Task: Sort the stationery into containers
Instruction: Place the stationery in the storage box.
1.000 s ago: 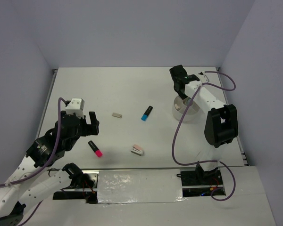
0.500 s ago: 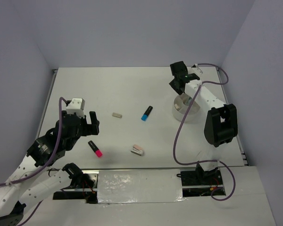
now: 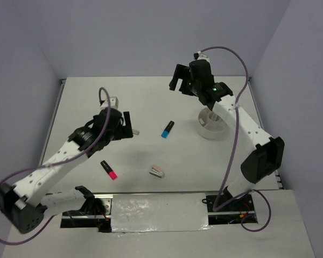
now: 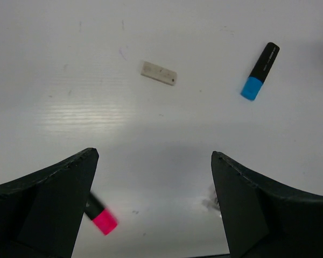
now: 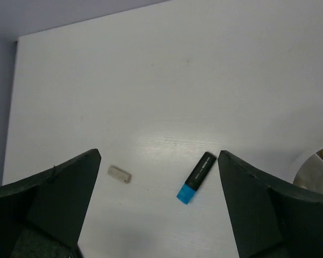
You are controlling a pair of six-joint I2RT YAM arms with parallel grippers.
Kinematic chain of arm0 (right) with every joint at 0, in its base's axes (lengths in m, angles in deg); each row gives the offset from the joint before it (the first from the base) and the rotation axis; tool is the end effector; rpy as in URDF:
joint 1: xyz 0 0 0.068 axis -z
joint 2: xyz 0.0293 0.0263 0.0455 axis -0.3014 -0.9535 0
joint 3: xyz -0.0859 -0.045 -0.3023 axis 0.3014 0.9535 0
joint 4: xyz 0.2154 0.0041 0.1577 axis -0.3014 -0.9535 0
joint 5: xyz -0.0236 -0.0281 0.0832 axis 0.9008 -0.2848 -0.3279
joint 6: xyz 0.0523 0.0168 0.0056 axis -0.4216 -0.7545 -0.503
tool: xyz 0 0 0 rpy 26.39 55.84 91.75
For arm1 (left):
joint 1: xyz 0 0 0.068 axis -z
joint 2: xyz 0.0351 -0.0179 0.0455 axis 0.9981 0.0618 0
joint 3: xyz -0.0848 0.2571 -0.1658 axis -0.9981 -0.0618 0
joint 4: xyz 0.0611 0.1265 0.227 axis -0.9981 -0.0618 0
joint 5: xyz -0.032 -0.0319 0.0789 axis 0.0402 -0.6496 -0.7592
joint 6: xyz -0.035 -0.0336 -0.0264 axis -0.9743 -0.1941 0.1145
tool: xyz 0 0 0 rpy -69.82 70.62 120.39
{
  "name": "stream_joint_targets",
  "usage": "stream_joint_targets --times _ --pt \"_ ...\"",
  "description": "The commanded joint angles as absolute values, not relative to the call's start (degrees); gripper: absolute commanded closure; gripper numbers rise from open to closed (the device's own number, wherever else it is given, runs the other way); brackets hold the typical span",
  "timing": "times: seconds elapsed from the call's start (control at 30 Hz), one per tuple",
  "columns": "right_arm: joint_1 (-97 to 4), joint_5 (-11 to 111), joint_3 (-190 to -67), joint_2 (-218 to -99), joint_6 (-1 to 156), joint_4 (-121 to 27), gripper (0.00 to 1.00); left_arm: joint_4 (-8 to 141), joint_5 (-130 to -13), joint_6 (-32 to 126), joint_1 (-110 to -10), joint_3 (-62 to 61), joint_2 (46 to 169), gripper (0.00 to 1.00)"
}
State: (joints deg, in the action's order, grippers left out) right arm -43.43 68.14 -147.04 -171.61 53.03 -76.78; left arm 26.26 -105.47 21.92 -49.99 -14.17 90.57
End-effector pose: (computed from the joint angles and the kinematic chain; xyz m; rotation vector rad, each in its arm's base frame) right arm 0.3541 0.1644 0.4248 0.2120 2.1100 0.4132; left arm 0.1647 -0.1014 0.3714 -0.2402 2.1535 -0.2330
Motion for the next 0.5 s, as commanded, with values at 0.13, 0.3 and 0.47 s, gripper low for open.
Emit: stream_joint_targets --times 0.13,0.3,0.47 --pt "-47.07 56.26 -135.85 -153.22 69.89 -73.79 0.0 35.99 -97.45 14.85 -58.5 -2.97 122.3 0.01" --pt "-47.78 59.41 -125.74 -141.36 72.53 -74.5 0.01 29.13 -102.98 0.97 -58.68 6.72 135.68 0.01" --pt "-47.86 58.45 -117.21 -133.97 71.66 -71.95 0.01 24.65 -109.39 -9.85 -58.51 10.32 140.43 0.03"
